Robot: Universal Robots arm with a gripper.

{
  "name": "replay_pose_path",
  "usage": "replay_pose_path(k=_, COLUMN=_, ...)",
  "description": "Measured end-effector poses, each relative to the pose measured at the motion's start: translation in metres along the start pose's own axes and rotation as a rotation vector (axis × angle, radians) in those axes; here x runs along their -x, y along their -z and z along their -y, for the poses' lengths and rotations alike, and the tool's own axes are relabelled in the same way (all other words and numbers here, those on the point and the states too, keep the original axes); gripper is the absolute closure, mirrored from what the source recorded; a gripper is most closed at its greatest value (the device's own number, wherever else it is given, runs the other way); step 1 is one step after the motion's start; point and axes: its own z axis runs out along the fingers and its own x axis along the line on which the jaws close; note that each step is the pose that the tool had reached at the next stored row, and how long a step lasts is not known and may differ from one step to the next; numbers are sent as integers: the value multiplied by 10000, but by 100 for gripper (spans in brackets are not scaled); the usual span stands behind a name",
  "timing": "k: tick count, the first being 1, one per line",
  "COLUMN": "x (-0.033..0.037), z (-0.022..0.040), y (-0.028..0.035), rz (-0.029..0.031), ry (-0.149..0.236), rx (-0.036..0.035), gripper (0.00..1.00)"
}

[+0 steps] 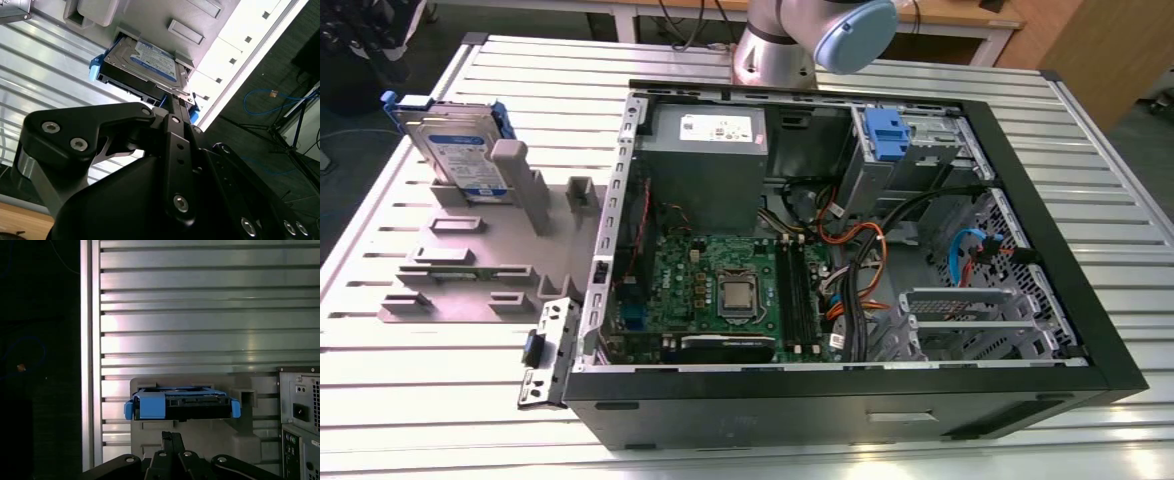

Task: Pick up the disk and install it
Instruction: 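Pick up the disk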

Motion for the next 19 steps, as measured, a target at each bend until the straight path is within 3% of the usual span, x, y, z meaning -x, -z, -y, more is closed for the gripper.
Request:
replay_pose_path(k=8, x=0, z=0, y=0, rz=-2, ry=65, rx=0, gripper=89)
replay_pose_path(k=19, x=0, z=0, y=0, rz=-27, ry=641, rx=0, gripper=89)
